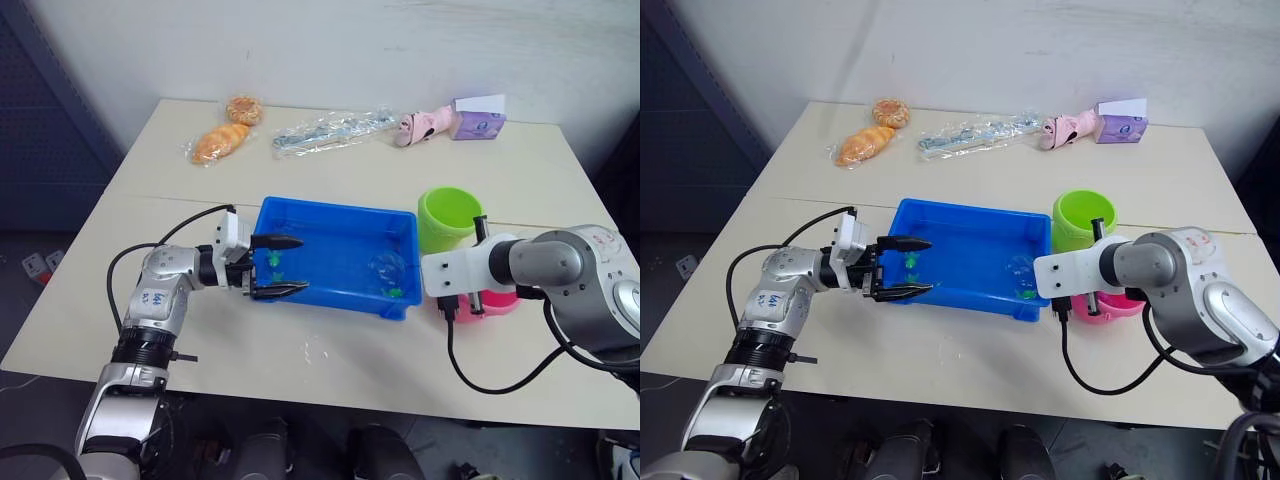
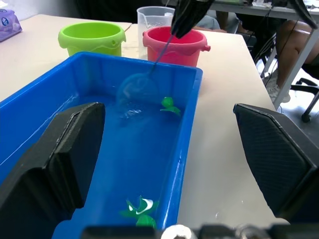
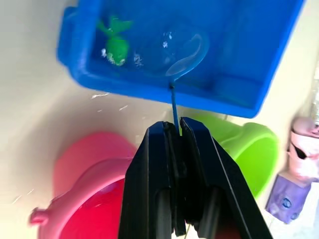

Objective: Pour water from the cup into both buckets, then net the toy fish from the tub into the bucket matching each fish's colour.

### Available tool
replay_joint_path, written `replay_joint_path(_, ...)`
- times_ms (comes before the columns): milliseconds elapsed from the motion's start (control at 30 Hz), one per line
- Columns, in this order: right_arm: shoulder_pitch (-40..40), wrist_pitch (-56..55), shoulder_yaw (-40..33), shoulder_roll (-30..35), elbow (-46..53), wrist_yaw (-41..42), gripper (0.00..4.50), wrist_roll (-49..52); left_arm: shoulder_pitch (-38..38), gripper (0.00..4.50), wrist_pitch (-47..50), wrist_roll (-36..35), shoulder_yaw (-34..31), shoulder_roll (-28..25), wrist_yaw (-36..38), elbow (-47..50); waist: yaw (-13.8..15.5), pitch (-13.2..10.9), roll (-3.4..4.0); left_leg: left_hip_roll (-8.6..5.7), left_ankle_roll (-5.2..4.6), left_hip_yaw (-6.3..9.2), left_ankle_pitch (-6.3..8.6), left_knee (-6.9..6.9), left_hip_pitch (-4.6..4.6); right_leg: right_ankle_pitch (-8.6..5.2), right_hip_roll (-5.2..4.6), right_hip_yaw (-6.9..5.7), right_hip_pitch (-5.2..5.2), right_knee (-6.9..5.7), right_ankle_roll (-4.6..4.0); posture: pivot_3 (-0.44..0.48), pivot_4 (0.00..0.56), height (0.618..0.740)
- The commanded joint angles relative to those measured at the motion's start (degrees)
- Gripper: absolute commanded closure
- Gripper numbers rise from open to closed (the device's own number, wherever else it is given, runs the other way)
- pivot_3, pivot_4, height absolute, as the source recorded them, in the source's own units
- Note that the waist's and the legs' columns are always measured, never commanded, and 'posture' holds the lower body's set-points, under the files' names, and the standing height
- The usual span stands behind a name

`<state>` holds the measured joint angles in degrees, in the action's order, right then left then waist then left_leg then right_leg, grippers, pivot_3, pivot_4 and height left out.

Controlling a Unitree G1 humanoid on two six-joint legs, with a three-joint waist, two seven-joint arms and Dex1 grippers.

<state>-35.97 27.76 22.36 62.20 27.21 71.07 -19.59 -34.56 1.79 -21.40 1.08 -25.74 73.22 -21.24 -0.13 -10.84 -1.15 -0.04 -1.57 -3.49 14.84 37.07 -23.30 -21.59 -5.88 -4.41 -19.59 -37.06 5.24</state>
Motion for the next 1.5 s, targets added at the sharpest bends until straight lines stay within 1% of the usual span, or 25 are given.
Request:
replay_joint_path(33, -1.24, 1.61, 0.59, 1.5, 1.8, 4.48, 4.5, -2.03, -0.21, 0.06, -1.12, 0.1, -0.18, 0.42, -0.41, 0.51, 0.05, 0.0, 0.0, 0.0, 0.0, 0.0, 0.01, 0.0, 0.0, 0.0, 0.0, -0.01, 0.0, 0.0, 0.0, 0.0, 0.15, 0.74)
replay_joint_path(167, -0.8, 5.9, -0.25, 1.02, 3.93, 7.93, 4.5, -0.1, 0.17, 0.06, -1.2, 0.16, -0.55, 0.22, -0.64, 0.78, 0.12, 0.0, 0.0, 0.0, 0.01, 0.01, 0.02, 0.0, 0.0, 0.0, 0.0, -0.02, 0.0, 0.01, 0.0, 0.0, 0.15, 0.74)
replay_joint_path(267, -0.8, 9.9, -1.45, -0.48, 4.53, 7.9, 4.5, 1.37, 0.38, 0.06, -1.2, 0.14, -0.75, -0.1, -0.79, 0.95, 0.1, 0.0, 0.0, -0.02, 0.0, 0.02, 0.03, 0.02, 0.0, 0.0, -0.03, -0.02, 0.02, 0.01, 0.0, 0.0, 0.15, 0.74)
replay_joint_path(333, -0.58, 12.92, -2.46, -1.48, 4.67, 7.21, 4.5, 2.59, 0.52, 0.06, -1.13, 0.08, -0.84, -0.3, -0.92, 1.19, 0.03, 0.0, 0.0, -0.02, 0.01, 0.03, 0.04, 0.03, 0.0, 0.0, -0.03, -0.02, 0.03, 0.02, 0.0, 0.0, 0.15, 0.74)
replay_joint_path(500, -0.37, 25.27, -7.05, -5.38, 6.12, 5.58, 4.5, 9.3, 0.89, 0.06, -0.93, -0.02, -1.16, -0.98, -1.48, 1.81, -0.01, 0.0, 0.0, -0.01, 0.02, 0.03, 0.04, 0.02, 0.0, 0.0, -0.02, -0.03, 0.01, -0.01, 0.0, 0.0, 0.15, 0.74)
replay_joint_path(633, 0.88, 30.33, -9.75, -6.74, 6.12, 3.12, 4.5, 13.68, 1.12, 0.06, -0.89, -0.06, -1.3, -1.34, -1.83, 2.12, -0.08, 0.0, 0.0, 0.0, 0.02, 0.04, 0.04, 0.01, 0.0, 0.0, -0.02, -0.03, 0.01, 0.0, 0.0, 0.0, 0.15, 0.74)
replay_joint_path(700, 1.69, 33.99, -12.06, -9.0, 6.4, 1.26, 4.5, 16.71, 1.35, 0.06, -0.83, -0.08, -1.42, -1.53, -2.29, 2.5, -0.11, 0.0, 0.0, 0.0, 0.02, 0.03, 0.04, 0.0, 0.0, 0.0, -0.02, -0.02, 0.0, 0.0, 0.0, 0.0, 0.15, 0.74)
replay_joint_path(833, 3.92, 37.17, -14.45, -10.58, 6.14, -2.39, 4.5, 20.86, 1.73, 0.06, -0.84, -0.16, -1.42, -1.81, -2.88, 3.01, -0.05, 0.0, 0.0, -0.01, 0.03, 0.04, 0.05, 0.0, 0.0, 0.0, -0.02, -0.04, 0.01, 0.0, 0.0, 0.0, 0.15, 0.74)
replay_joint_path(1000, 5.64, 38.36, -16.84, -12.62, 4.77, -7.16, 4.5, 24.91, 1.65, 0.06, -1.09, -0.11, -1.53, -2.01, -3.04, 2.75, -0.04, 0.0, 0.0, -0.01, 0.02, 0.04, 0.07, -0.01, 0.0, 0.0, -0.03, -0.04, 0.01, 0.03, 0.0, 0.0, 0.15, 0.74)
replay_joint_path(1133, 6.93, 41.18, -21.74, -16.71, 4.22, -10.87, 4.5, 29.63, 1.76, 0.06, -1.15, -0.09, -1.64, -2.3, -3.2, 2.85, -0.1, 0.0, 0.0, -0.01, 0.02, 0.03, 0.07, -0.03, 0.0, 0.0, -0.03, -0.03, 0.0, 0.02, 0.0, 0.0, 0.15, 0.74)
replay_joint_path(1333, 8.94, 44.19, -27.64, -21.15, 4.82, -15.45, 4.5, 35.8, 1.99, 0.06, -0.89, -0.21, -1.92, -3.04, -3.24, 3.18, -0.07, 0.0, 0.0, 0.0, 0.01, 0.02, 0.07, -0.05, 0.0, 0.0, -0.02, -0.02, 0.0, 0.03, 0.0, 0.0, 0.15, 0.74)
replay_joint_path(1500, 10.47, 46.42, -31.52, -23.01, 6.34, -19.0, 4.5, 40.25, 1.7, 0.06, 0.22, -1.13, -2.53, -3.61, -2.98, 3.53, -0.05, 0.0, 0.0, -0.01, -0.01, 0.03, 0.09, -0.06, 0.0, 0.0, -0.03, -0.02, 0.0, 0.03, 0.0, 0.0, 0.15, 0.74)
